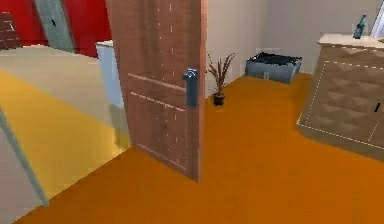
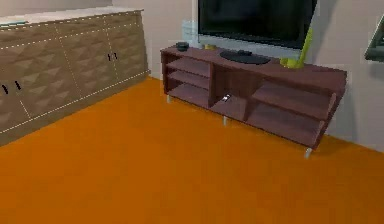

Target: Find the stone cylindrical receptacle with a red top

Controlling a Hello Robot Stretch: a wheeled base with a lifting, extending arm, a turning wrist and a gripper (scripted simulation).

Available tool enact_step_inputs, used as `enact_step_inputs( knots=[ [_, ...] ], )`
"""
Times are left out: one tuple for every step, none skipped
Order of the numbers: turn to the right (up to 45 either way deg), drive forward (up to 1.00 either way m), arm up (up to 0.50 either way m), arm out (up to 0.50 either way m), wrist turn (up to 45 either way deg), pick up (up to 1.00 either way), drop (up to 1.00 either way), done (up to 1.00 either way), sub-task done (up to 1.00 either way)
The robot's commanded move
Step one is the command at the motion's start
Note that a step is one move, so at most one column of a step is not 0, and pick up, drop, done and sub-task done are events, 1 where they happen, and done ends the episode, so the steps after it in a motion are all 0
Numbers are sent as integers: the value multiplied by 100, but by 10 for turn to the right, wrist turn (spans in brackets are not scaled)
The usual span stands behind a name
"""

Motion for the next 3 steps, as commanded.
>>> enact_step_inputs(
  knots=[
    [0, 50, 0, 0, 0, 0, 0, 0, 0],
    [-420, 0, 0, 0, 0, 0, 0, 0, 0],
    [0, 75, 0, 0, 0, 0, 0, 0, 0]
  ],
)
